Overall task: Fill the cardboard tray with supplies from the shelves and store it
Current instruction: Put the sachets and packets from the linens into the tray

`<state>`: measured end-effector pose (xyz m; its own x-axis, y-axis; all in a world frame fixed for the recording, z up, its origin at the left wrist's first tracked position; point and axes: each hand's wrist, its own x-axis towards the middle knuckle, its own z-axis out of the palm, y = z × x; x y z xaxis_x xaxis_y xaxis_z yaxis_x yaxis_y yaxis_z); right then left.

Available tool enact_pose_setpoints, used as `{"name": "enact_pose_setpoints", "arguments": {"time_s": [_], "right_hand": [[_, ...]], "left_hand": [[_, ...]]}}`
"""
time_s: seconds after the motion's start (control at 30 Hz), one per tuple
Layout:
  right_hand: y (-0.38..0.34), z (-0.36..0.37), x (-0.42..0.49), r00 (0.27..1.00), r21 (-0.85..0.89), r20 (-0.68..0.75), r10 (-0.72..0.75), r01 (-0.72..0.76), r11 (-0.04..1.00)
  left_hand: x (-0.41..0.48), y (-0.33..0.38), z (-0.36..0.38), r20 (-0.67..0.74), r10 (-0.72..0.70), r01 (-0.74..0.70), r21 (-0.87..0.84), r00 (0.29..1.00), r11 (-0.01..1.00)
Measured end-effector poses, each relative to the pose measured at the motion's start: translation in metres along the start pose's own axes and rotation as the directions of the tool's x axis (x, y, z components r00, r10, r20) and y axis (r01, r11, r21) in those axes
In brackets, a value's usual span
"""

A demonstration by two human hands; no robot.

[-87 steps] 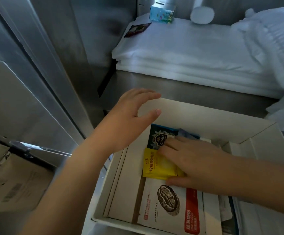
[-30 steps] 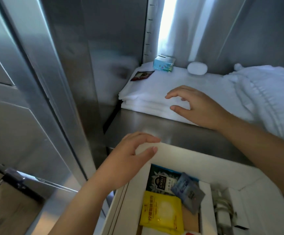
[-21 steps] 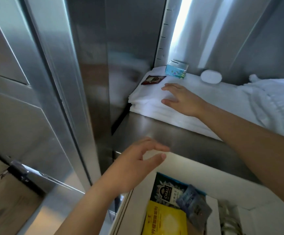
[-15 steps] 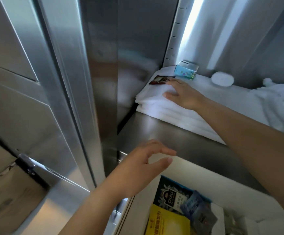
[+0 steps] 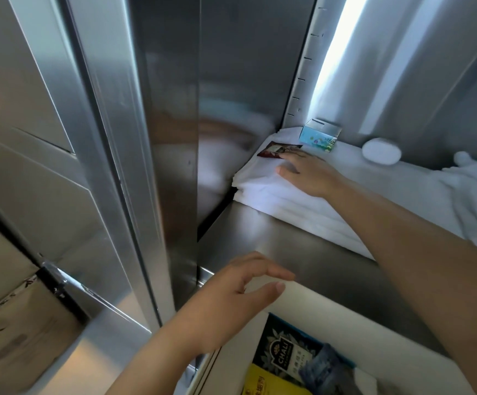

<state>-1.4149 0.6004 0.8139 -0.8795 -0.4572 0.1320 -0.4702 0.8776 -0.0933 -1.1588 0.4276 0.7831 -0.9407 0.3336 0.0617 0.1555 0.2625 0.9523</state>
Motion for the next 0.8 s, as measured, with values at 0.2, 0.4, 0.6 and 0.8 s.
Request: {"name": "enact_pose_setpoints", "arguments": {"time_s": [0.2, 0.4, 0.6, 0.8], "right_hand": [[0.002, -0.005, -0.027, 1.0, -0.009, 0.014, 0.022, -0.022, 1.0], [0.011, -0.01, -0.084, 1.0, -0.008, 0.001, -0.018, 0.018, 1.0], [0.026, -0.011, -0.131, 0.998, -0.022, -0.06, -0.008, 0.007, 1.0], [0.033, -0.013, -0.147, 0.987, 0.011, -0.16, 0.003, -0.001, 1.0]], "left_hand": [[0.0, 0.0, -0.001, 0.003, -0.013, 0.013, -0.001, 1.0, 1.0], [0.0, -0.003, -0.001, 0.007, -0.011, 0.011, 0.003, 1.0, 1.0], [0.002, -0.008, -0.002, 0.035, -0.033, 0.033, -0.006, 0.999, 0.999], [0.002, -0.009, -0.002, 0.041, -0.039, 0.039, -0.003, 0.998, 0.999]]}}
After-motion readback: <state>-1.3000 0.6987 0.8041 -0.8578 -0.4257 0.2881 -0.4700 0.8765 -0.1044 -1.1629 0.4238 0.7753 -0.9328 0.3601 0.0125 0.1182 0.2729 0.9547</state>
